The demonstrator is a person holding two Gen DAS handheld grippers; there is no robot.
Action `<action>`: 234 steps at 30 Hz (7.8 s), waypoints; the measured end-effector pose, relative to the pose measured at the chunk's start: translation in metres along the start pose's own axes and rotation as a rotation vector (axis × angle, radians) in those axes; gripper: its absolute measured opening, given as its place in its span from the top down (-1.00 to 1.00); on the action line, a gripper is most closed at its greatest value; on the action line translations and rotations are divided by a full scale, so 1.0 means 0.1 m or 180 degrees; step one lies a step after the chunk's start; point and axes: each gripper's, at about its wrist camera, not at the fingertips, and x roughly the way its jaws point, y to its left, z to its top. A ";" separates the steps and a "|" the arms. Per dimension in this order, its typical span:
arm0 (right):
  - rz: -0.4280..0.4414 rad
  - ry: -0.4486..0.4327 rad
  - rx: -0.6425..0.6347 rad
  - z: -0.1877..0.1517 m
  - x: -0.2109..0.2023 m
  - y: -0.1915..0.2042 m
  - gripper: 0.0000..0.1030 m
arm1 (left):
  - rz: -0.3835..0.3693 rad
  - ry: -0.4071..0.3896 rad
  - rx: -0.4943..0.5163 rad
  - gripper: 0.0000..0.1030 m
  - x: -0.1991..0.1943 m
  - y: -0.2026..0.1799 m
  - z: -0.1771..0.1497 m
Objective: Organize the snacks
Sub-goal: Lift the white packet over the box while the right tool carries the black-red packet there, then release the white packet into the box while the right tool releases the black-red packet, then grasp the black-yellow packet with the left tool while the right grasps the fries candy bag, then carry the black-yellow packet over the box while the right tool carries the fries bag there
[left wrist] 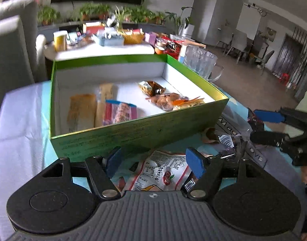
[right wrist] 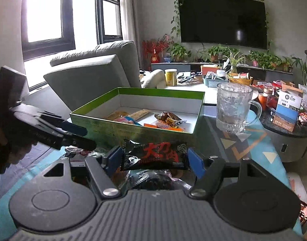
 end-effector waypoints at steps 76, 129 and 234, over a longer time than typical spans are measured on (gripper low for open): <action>-0.0125 0.0069 0.0298 0.29 0.74 -0.06 -0.14 | 0.1534 -0.0687 -0.0186 -0.09 -0.24 -0.07 0.11; -0.0914 0.0512 0.0645 -0.50 0.04 -0.57 -0.14 | 0.1129 -0.0350 0.0030 0.12 -0.28 -1.01 -0.63; -0.0309 -0.0153 -0.0016 0.05 -0.16 0.12 -0.11 | 0.1623 -0.1453 0.0188 -0.09 -0.55 -0.82 0.40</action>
